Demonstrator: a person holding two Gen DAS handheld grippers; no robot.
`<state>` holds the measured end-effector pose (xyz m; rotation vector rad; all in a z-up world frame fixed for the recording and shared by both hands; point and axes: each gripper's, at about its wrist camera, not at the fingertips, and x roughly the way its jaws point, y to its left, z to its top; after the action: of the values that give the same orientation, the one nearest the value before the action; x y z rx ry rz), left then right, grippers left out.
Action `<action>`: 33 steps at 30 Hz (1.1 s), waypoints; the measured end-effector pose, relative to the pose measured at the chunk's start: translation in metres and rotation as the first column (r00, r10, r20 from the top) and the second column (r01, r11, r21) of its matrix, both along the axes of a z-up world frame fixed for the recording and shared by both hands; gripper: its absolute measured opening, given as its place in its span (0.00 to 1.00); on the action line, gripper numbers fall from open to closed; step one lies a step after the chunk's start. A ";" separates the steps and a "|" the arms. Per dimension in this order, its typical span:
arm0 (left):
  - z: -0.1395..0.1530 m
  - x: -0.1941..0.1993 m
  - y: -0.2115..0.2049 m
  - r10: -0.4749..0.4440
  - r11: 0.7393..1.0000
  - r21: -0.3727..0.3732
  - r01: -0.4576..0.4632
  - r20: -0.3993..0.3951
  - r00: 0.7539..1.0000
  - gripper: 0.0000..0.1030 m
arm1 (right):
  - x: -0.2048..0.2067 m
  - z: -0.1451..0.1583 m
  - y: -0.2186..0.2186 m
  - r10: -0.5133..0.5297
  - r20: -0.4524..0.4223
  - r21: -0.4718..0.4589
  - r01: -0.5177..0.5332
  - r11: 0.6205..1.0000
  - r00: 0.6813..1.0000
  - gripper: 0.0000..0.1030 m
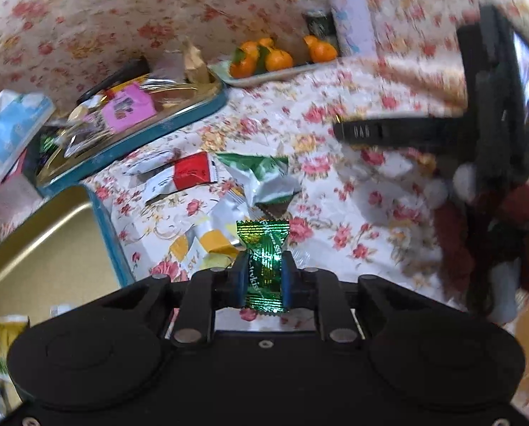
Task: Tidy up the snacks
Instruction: 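Carry the gold and green candies over the teal-rimmed tray with both tools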
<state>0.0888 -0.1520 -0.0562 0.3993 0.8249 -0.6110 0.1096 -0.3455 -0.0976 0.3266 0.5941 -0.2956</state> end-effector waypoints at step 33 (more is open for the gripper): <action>0.037 -0.028 0.205 0.554 0.810 -0.188 -0.555 -0.063 0.830 0.24 | -0.087 0.070 0.096 0.178 0.017 -0.035 -0.177 0.984 0.984 0.22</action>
<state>0.0608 0.0530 -0.0188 -0.0398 0.8270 -0.1389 0.0229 -0.2498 -0.0276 0.2424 0.5940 -0.1306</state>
